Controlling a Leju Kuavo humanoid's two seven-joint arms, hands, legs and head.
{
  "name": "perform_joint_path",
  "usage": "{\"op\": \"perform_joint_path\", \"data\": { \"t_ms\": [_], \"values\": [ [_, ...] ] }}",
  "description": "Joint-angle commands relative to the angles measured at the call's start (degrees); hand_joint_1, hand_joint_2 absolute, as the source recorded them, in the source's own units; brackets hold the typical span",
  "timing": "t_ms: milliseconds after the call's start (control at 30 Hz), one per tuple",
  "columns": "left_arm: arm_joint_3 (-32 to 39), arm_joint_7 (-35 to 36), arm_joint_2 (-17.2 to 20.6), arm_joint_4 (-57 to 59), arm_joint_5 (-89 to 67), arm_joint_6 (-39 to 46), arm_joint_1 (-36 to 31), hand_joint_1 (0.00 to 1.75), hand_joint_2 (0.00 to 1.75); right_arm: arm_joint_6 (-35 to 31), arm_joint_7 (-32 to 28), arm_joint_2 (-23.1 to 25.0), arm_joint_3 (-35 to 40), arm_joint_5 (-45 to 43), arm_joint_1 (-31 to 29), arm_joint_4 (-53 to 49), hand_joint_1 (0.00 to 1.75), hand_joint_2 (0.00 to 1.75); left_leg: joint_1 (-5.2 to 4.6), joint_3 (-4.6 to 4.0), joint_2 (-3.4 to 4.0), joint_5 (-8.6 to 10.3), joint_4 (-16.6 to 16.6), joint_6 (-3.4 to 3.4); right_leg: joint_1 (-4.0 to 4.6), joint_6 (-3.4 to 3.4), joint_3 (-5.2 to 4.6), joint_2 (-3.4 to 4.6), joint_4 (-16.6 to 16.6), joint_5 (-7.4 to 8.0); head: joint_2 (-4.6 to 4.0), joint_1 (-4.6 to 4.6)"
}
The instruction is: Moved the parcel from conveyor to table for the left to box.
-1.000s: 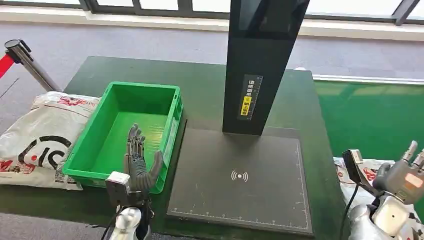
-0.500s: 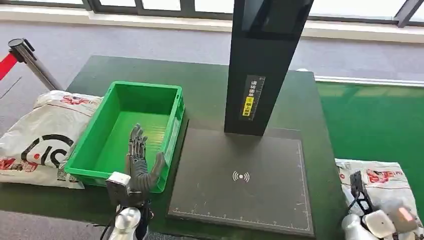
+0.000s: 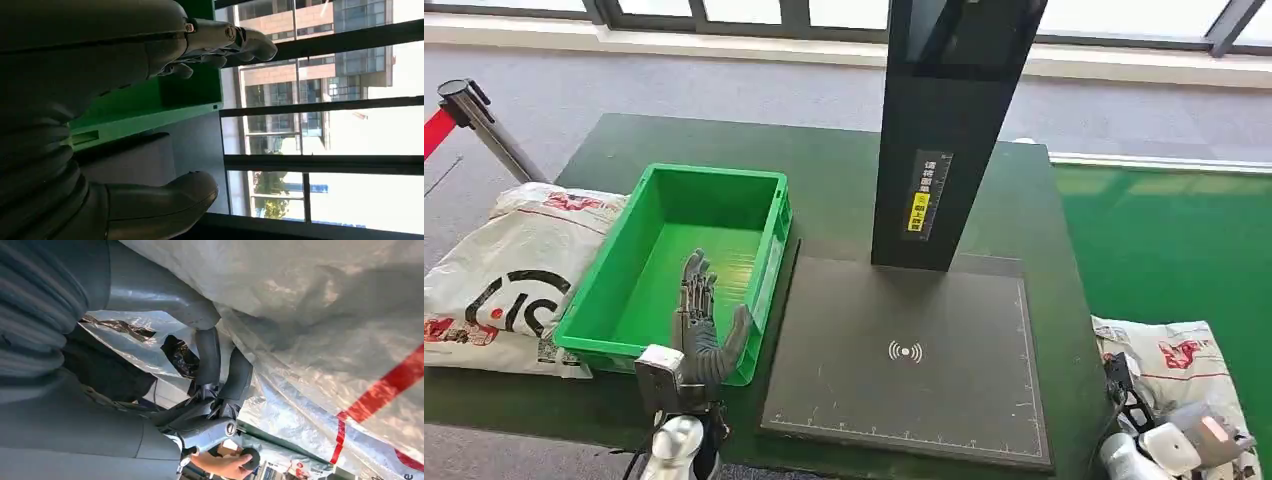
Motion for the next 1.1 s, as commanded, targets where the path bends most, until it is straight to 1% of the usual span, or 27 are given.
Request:
{"op": "perform_joint_path", "data": {
  "t_ms": [33,100,133,167,200,233,367,967,1033,1100],
  "values": [
    [3.0,0.3,-2.0,2.4,-0.6,-1.1,-0.9,0.00,1.75,0.9,0.1,0.0,-0.5,0.2,-0.4,4.8,0.00,1.75,-0.03,0.13,0.04,0.02,-0.1,0.04,-0.01,-0.04,0.15,-0.07,-0.1,0.04,0.00,0.00],
    [3.2,0.3,-2.0,2.4,-0.7,-1.0,-1.0,0.00,1.75,1.3,-0.1,0.0,-0.7,0.0,-0.6,4.9,0.00,1.75,-0.03,0.11,0.05,0.02,-0.1,0.06,0.00,-0.03,0.15,-0.05,-0.1,0.04,0.00,0.00],
    [3.3,0.3,-2.1,2.4,-0.7,-1.2,-1.0,0.00,1.75,3.1,-0.6,0.0,-1.2,-0.4,-0.9,5.2,0.00,1.75,-0.01,0.09,0.03,0.01,0.0,0.05,0.01,-0.01,0.15,-0.04,-0.1,0.03,0.00,0.00],
    [3.5,0.3,-2.1,2.4,-0.9,-1.3,-1.0,0.00,1.75,5.2,-1.4,0.2,-1.8,-0.5,-1.1,5.0,1.12,1.75,-0.03,0.14,0.07,0.02,-0.1,0.06,-0.01,-0.03,0.18,-0.04,-0.1,0.04,0.00,0.00],
    [3.5,0.3,-2.1,2.4,-0.9,-1.4,-1.0,0.00,1.75,5.6,-1.7,0.3,-1.8,-0.5,-1.2,5.1,1.75,1.75,0.00,0.10,0.05,0.00,0.0,0.04,0.01,0.00,0.15,-0.02,-0.1,0.04,0.00,0.00],
    [3.8,0.3,-2.3,2.4,-1.3,-1.6,-1.0,0.00,1.75,4.9,-2.4,0.6,-2.9,0.1,-1.3,4.6,1.75,1.75,-0.04,0.16,0.08,0.02,0.0,0.05,-0.01,-0.03,0.19,-0.02,-0.1,0.05,0.00,0.00],
    [4.1,0.3,-2.5,2.4,-1.7,-1.9,-1.1,0.00,1.75,3.3,-3.5,0.5,-2.8,0.2,-1.7,4.3,1.75,1.75,-0.03,0.22,0.14,0.04,-0.1,0.07,0.01,-0.03,0.22,0.00,-0.1,0.08,0.00,0.00],
    [4.5,0.3,-2.6,2.9,-1.8,-1.9,-1.7,0.00,1.75,3.1,-3.9,-0.1,-2.5,0.2,-2.5,4.5,1.75,1.75,-0.02,0.19,0.21,0.03,0.0,0.07,0.00,0.03,0.16,-0.01,-0.1,0.10,0.00,0.00],
    [4.5,0.3,-2.7,2.8,-1.8,-1.9,-1.6,0.00,1.75,2.4,-4.2,0.0,-2.7,0.2,-2.5,4.5,1.75,1.75,-0.04,0.21,0.22,0.04,0.0,0.07,-0.02,0.02,0.17,-0.01,-0.1,0.10,0.00,0.00],
    [4.8,0.3,-2.8,2.6,-1.7,-1.8,-1.4,0.00,1.75,-0.8,-7.2,0.3,-4.3,-0.2,-2.6,4.4,1.75,1.75,-0.04,0.21,0.21,0.04,0.0,0.07,-0.01,0.01,0.17,-0.03,-0.1,0.10,0.00,0.00]
  ]
}}
